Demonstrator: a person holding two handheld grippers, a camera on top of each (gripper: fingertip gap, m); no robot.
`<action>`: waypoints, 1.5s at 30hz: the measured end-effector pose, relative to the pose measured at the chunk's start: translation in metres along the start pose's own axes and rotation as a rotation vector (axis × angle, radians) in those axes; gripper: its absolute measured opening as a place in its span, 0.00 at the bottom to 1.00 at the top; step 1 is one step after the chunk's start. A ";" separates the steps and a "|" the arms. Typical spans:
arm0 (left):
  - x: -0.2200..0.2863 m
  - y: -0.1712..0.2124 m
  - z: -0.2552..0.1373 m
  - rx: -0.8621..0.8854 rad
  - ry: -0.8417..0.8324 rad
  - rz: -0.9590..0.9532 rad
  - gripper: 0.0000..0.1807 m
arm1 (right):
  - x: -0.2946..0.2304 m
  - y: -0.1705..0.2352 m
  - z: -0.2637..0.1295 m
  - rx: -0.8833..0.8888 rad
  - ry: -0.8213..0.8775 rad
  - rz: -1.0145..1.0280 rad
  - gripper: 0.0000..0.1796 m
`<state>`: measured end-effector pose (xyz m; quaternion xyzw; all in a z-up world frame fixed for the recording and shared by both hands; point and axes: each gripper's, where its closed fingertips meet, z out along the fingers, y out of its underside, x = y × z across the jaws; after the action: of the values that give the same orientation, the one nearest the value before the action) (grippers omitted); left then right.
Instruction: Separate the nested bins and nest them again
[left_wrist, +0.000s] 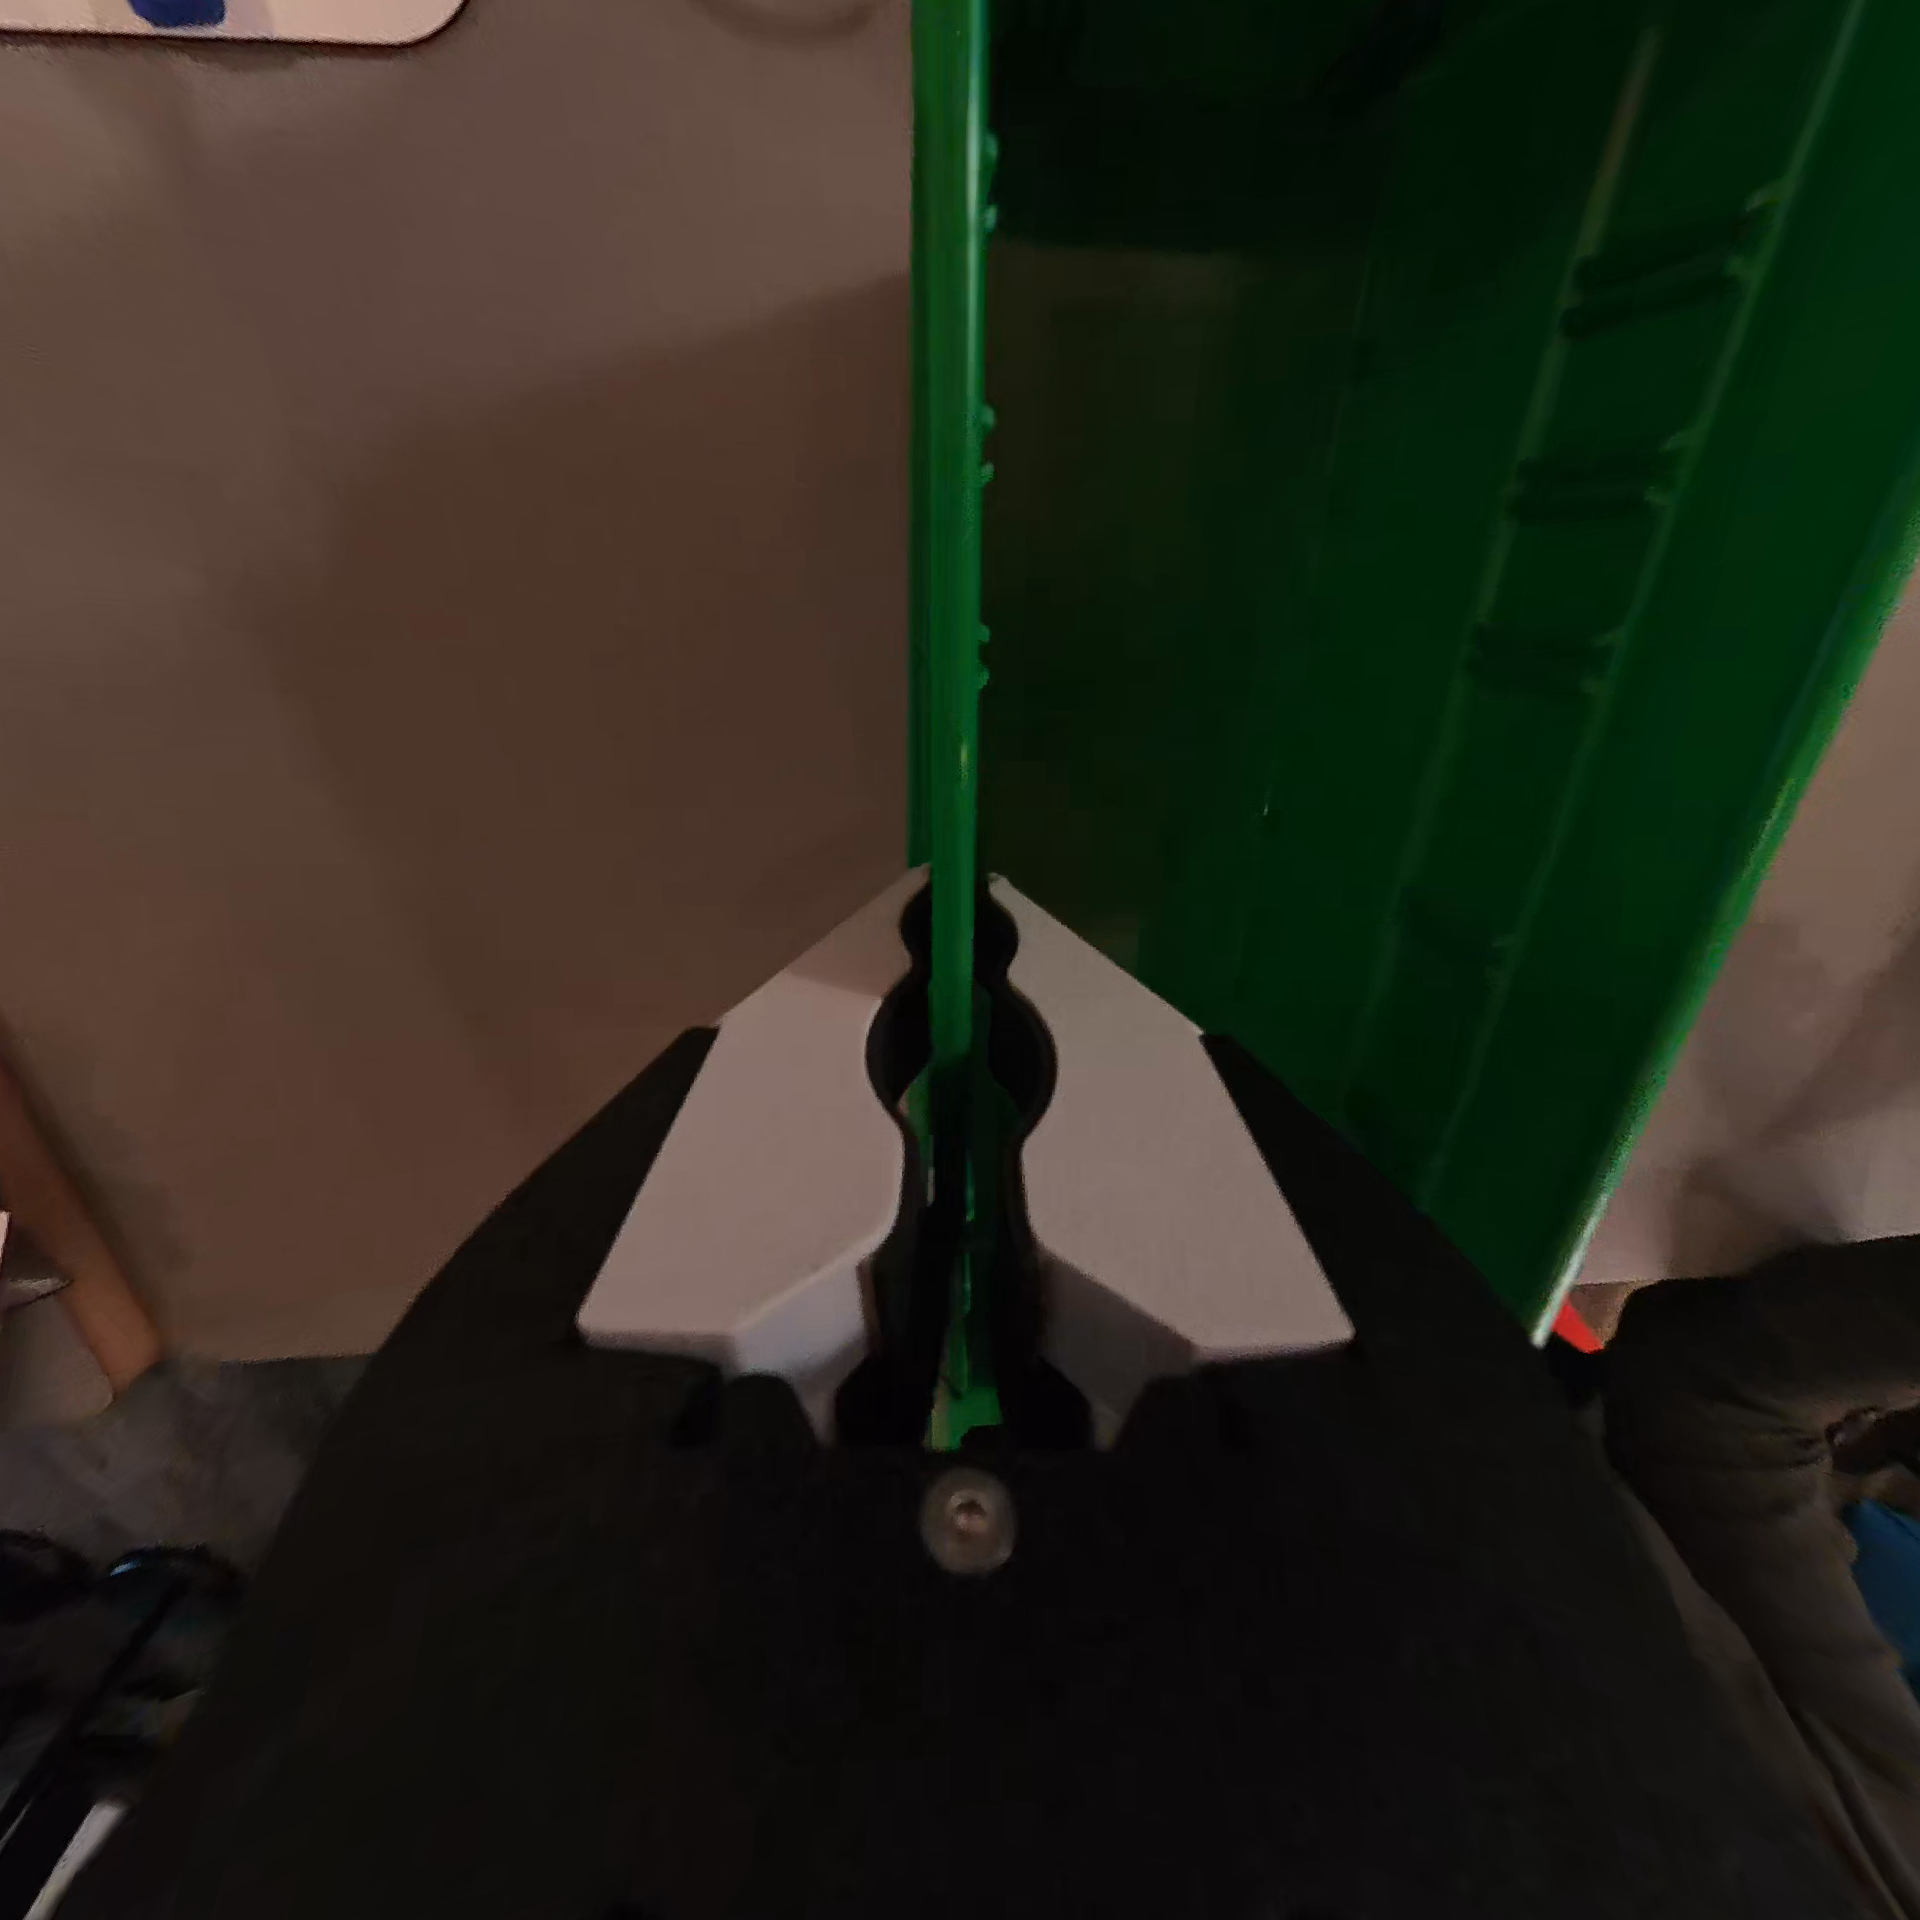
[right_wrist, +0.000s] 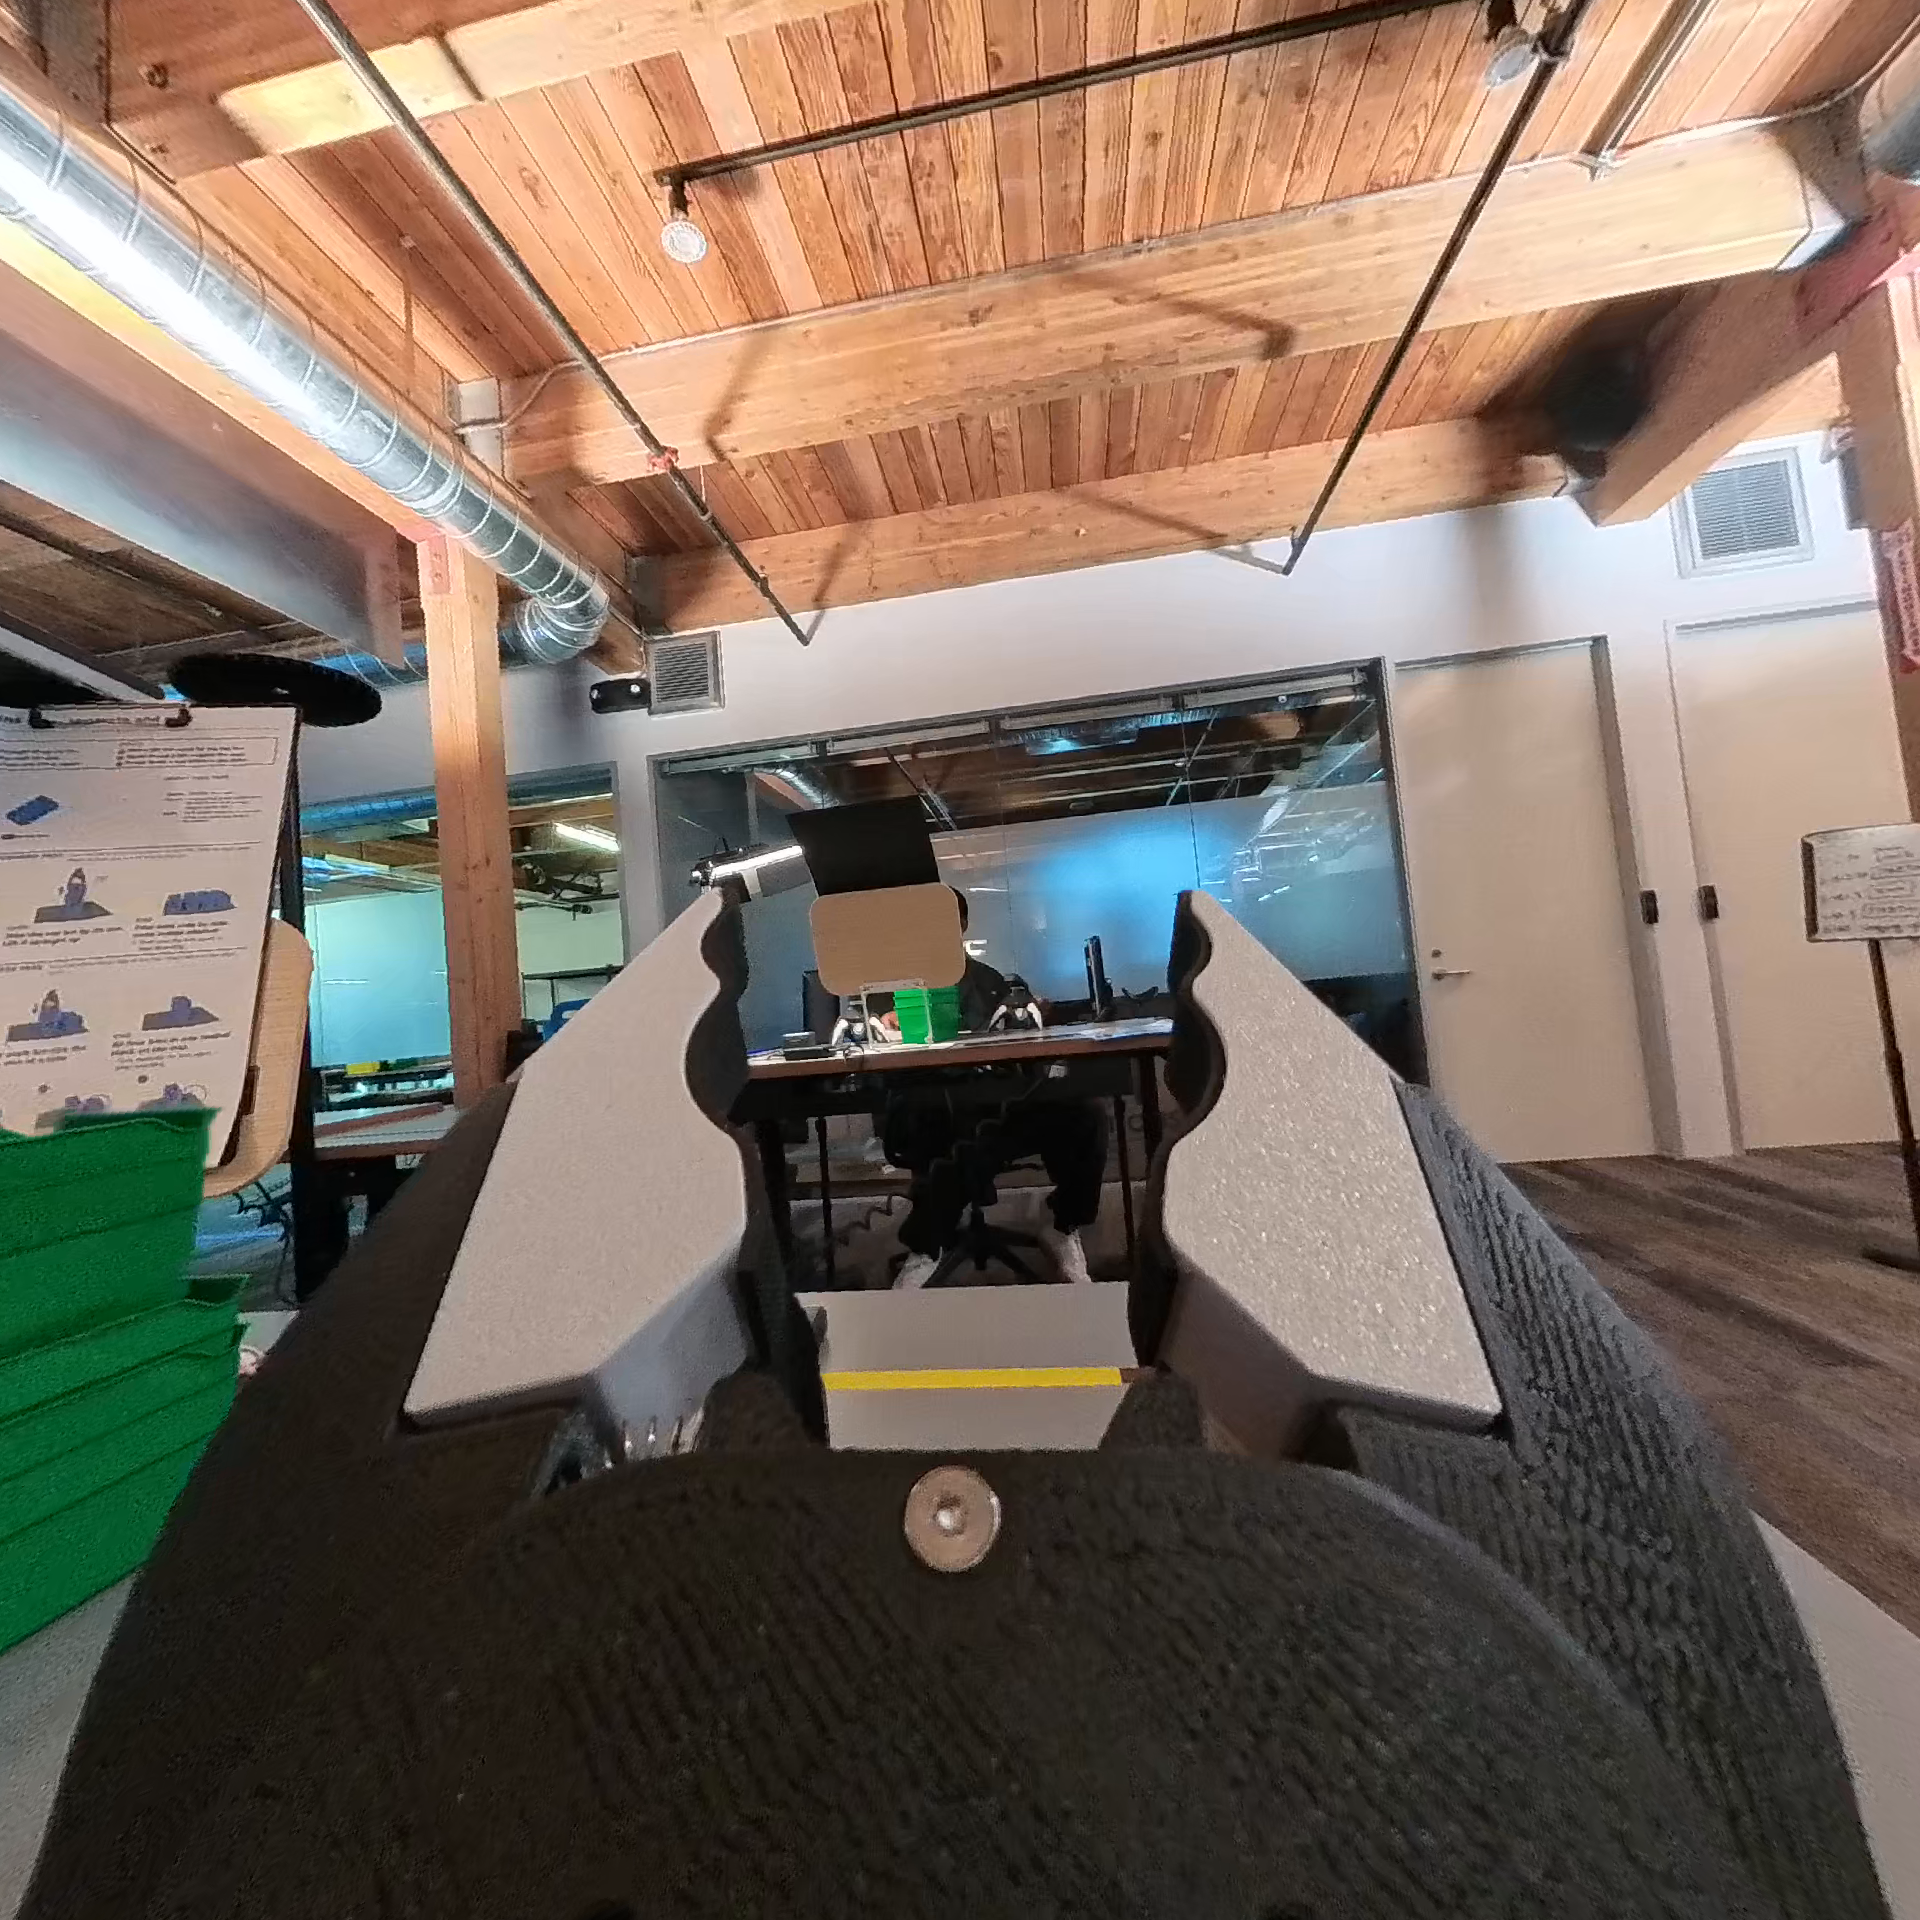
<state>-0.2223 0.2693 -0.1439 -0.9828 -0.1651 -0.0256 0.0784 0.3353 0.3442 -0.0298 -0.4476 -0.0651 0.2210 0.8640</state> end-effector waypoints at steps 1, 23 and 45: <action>0.003 -0.001 0.002 0.001 0.014 -0.003 0.01 | 0.000 0.000 0.000 0.001 0.000 0.004 0.45; 0.014 -0.021 0.023 0.097 0.133 0.035 0.32 | 0.006 0.010 0.003 -0.047 0.003 0.074 0.45; -0.007 0.025 0.032 0.086 0.050 0.093 0.03 | 0.008 0.013 0.003 -0.057 0.003 0.096 0.45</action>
<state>-0.2204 0.2493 -0.1799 -0.9842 -0.1183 -0.0394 0.1257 0.3370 0.3568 -0.0394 -0.4751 -0.0486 0.2599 0.8393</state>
